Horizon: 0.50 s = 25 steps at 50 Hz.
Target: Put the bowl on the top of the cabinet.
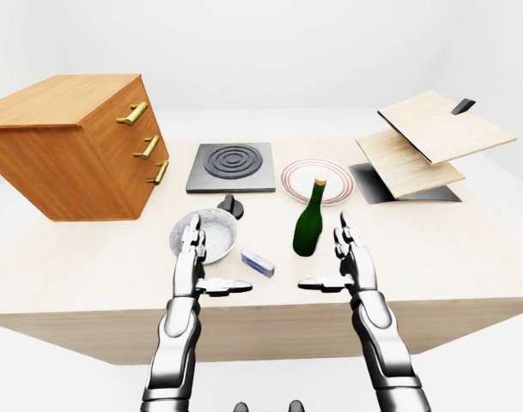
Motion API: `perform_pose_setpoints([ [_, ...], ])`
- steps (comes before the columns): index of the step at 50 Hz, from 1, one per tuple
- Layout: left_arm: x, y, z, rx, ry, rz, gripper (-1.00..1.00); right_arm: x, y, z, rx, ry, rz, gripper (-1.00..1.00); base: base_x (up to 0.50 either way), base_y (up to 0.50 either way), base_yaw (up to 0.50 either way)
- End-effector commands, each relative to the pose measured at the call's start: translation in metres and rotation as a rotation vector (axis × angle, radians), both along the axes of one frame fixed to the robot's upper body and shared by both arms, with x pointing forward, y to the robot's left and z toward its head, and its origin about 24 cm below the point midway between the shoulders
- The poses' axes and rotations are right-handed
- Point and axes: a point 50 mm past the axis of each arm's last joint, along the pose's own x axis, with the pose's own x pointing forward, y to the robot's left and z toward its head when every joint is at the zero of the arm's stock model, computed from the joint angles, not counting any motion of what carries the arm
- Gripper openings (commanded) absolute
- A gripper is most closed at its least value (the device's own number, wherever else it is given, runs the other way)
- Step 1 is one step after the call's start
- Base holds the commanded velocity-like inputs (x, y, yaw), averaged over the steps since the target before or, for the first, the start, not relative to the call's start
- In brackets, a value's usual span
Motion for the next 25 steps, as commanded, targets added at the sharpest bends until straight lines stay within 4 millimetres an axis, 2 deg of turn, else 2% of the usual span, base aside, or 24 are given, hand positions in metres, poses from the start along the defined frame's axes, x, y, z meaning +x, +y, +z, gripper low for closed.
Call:
perform_pose_setpoints([
  [1, -0.001, 0.006, 0.001, -0.012, -0.009, -0.009, 1.00, 0.002, -0.010, -0.006, 0.052, 0.030, -0.005, 1.00, 0.00, 0.00, 0.00],
  [13, -0.004, 0.005, 0.008, 0.006, -0.075, -0.003, 1.00, 0.001, -0.010, -0.005, 0.037, 0.006, -0.008, 1.00, 0.00, 0.00, 0.00],
  [18, -0.018, 0.006, 0.027, 0.038, -0.169, 0.016, 1.00, -0.012, -0.006, 0.022, -0.039, -0.151, -0.003, 1.00, 0.00, 0.00, 0.00],
  [19, -0.025, 0.008, 0.040, 0.004, -0.227, 0.034, 1.00, -0.020, -0.004, 0.034, -0.052, -0.204, 0.013, 1.00, 0.00, 0.00, 0.00],
  [20, -0.025, 0.008, 0.041, 0.002, -0.231, 0.035, 1.00, -0.020, -0.004, 0.035, -0.052, -0.207, 0.014, 1.00, 0.00, 0.00, 0.00],
  [22, -0.032, 0.014, 0.058, -0.036, -0.307, 0.077, 1.00, -0.028, -0.004, 0.048, -0.070, -0.263, 0.005, 1.00, 0.00, 0.00, 0.00],
  [25, -0.037, 0.015, 0.067, -0.038, -0.344, 0.088, 1.00, -0.032, -0.005, 0.058, -0.078, -0.307, -0.002, 1.00, 0.00, 0.00, 0.00],
])
